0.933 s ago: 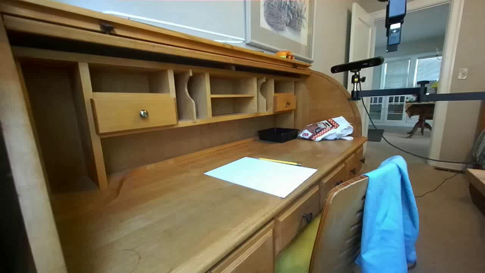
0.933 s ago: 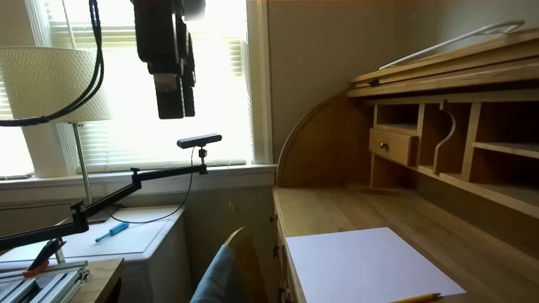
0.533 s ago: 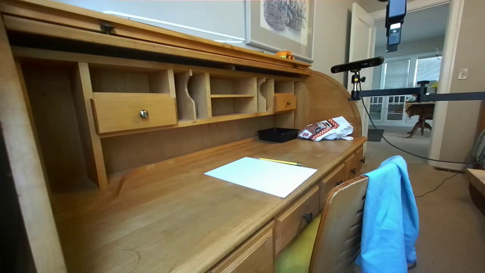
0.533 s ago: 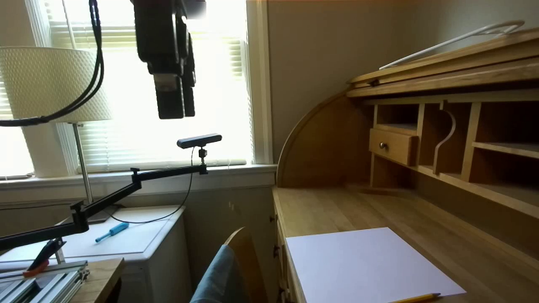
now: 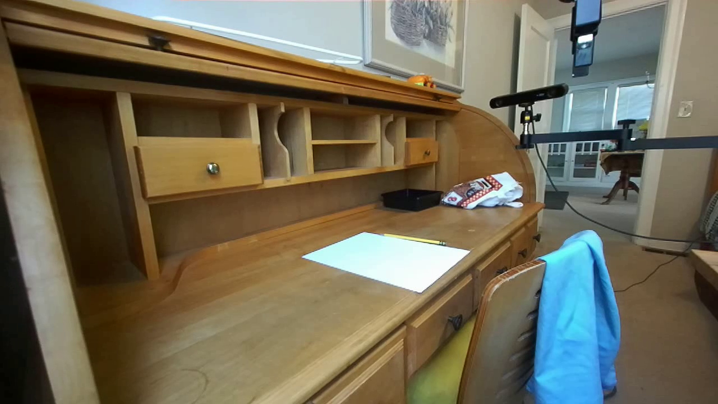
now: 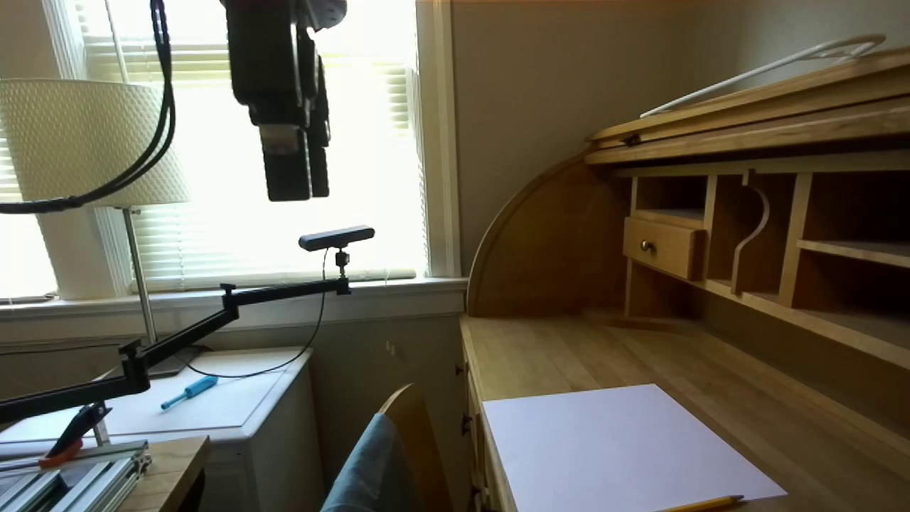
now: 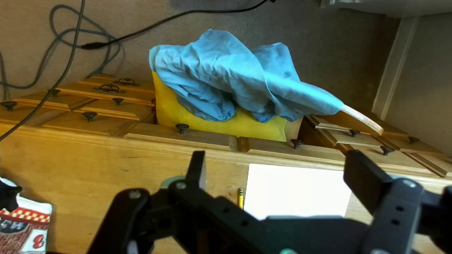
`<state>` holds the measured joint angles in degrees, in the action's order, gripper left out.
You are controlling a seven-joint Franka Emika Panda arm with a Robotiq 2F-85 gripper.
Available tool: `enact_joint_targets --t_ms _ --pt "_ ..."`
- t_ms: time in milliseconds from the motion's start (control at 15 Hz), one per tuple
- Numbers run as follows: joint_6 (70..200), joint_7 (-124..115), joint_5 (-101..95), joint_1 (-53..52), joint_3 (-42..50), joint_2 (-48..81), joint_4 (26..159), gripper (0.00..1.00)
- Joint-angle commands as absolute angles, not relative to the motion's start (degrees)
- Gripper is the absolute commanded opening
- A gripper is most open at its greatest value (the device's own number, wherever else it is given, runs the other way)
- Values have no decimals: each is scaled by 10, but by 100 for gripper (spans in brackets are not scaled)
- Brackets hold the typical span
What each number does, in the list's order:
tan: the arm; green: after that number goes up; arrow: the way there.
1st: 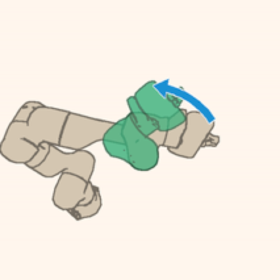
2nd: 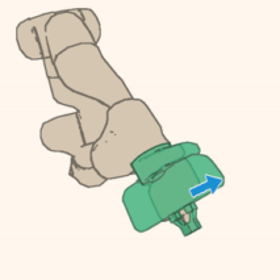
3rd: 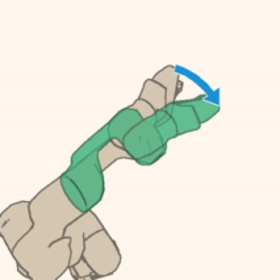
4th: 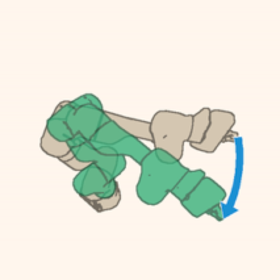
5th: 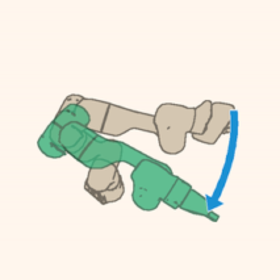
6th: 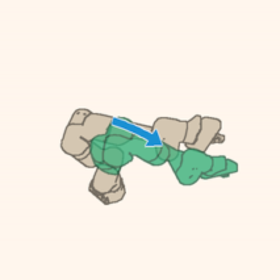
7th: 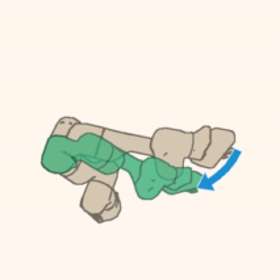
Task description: Put the blue cloth on the table
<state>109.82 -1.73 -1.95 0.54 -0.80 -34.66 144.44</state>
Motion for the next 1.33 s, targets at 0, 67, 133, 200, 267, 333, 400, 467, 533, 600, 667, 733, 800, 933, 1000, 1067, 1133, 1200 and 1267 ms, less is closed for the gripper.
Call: enact_joint_targets --t_ms 0,67,133,200,267,333,400,467,533,600,667,733,800,933,1000,1067,1133,1200,1267 --pt "1097 -18 -20 5 -8 -346 1443 100" --pt "1097 -18 -20 5 -8 -346 1443 100" --pt "1097 -18 -20 5 -8 -346 1443 100" --pt "1097 -18 -20 5 -8 -346 1443 100" --pt "1097 -18 -20 5 -8 -346 1443 100" --pt "1097 -18 -20 5 -8 -346 1443 100" --pt "1097 -18 -20 5 -8 -346 1443 100" --pt "1099 14 -18 -5 0 -335 1441 100" --pt "1126 30 -23 -9 0 -331 1448 100" --pt "1139 54 -21 -16 3 -326 1452 100" --pt "1146 81 -22 -24 4 -321 1458 100" --pt "1166 101 -32 -28 1 -319 1470 100" --pt "1179 123 -40 -33 -1 -315 1483 100" --pt "1219 155 -58 -41 -5 -306 1514 100" --pt "1234 171 -69 -45 -7 -301 1529 100" --pt "1254 185 -82 -48 -8 -296 1548 100" --pt "1288 196 -98 -51 -10 -288 1568 100" --pt "1317 205 -117 -51 -12 -281 1583 100" --pt "1353 209 -139 -49 -15 -267 1599 100"
